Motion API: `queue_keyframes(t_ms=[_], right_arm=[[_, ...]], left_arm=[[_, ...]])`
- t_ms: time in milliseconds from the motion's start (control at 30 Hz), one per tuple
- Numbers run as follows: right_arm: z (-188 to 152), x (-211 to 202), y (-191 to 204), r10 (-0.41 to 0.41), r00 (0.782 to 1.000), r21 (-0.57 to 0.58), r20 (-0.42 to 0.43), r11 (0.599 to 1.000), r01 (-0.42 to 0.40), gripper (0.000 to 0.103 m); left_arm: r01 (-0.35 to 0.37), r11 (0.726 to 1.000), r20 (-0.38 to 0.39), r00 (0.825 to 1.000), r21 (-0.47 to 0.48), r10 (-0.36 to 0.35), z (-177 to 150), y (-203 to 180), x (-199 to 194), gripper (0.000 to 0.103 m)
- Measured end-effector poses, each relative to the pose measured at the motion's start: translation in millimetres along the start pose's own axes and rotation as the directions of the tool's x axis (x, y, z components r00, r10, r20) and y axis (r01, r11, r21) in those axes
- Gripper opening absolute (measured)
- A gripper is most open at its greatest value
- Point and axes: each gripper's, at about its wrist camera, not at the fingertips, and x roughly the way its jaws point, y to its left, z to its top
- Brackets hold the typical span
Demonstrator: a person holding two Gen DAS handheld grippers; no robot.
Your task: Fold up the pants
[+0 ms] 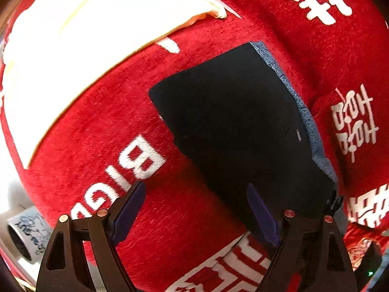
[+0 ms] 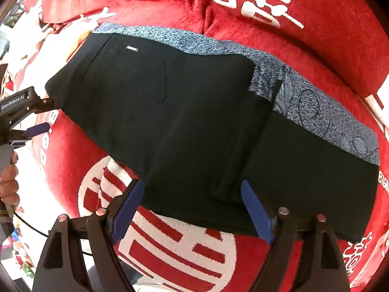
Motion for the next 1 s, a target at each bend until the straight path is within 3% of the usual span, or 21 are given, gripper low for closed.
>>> queue_keyframes(t_ms=[167,433,733,800,1000], right_arm=[[1,0,1,-0.008,1.0,-0.007,-0.014,1.0,0.008,0.086],[4,4,5,-0.022,0.999,-0.023,-0.037,1.0,0.021,0.086],[7,5,3,-0.01,0.999,-0.016,-0.041,1.0,0.009,0.086],[7,5,2,-0.008,0.999,-0.012,-0.039,1.0,0.007,0.086],[7,4,1,-0.002,0.999,-0.012,-0.035,1.0,0.001,0.086]], left_arm=[[0.12,0.992,0.045,0.992,-0.03,-0.119,-1,8,-8,0.086],[0.353,0.932,0.113,0.932,-0.082,-0.343,-4,19,-10,0.086],[0.396,0.914,0.143,0.913,-0.092,-0.381,8,6,-11,0.091],[0.349,0.935,0.133,0.931,-0.056,-0.34,11,-7,-3,0.094],[0.263,0.963,0.129,0.958,-0.055,-0.255,15,-25,8,0.091]])
